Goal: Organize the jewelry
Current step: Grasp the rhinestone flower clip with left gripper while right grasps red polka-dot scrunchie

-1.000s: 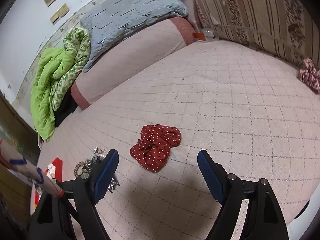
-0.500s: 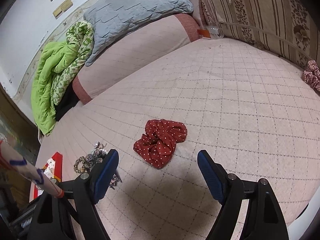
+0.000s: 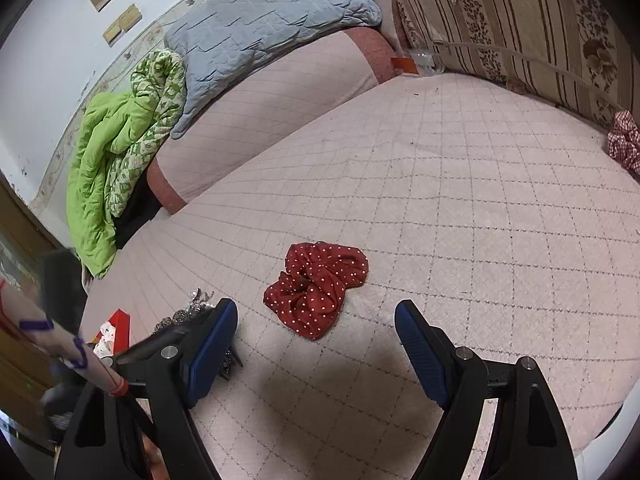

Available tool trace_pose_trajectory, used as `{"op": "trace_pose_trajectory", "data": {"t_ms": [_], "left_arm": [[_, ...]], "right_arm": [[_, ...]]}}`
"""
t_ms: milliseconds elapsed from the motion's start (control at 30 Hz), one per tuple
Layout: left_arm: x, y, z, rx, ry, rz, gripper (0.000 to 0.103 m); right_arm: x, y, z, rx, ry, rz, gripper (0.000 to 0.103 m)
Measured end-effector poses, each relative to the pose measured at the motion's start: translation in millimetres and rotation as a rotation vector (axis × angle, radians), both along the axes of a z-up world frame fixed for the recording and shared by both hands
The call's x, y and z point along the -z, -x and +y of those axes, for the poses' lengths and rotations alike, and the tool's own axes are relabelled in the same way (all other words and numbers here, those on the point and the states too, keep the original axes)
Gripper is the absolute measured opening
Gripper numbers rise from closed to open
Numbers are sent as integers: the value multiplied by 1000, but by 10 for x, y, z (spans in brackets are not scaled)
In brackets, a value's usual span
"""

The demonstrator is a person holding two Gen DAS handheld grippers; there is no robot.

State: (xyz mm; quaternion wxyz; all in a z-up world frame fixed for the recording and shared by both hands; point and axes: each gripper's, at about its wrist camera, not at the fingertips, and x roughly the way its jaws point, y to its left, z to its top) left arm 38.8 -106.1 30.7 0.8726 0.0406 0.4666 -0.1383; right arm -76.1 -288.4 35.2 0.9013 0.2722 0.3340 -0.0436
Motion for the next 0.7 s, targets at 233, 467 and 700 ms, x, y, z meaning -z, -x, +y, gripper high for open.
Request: {"op": "trace_pose_trajectory", "data": {"t_ms": [233, 467, 700], "left_arm": [[72, 28, 154, 66, -16, -79, 40], [-191, 239, 370, 151, 132, -134, 35], [-505, 538, 573, 210, 212, -199, 35]], "right_arm": [[33, -5, -90, 16, -34, 5, 85], [61, -49, -80, 24, -44, 20, 85], [82, -82, -50, 24, -26, 39, 85]]}}
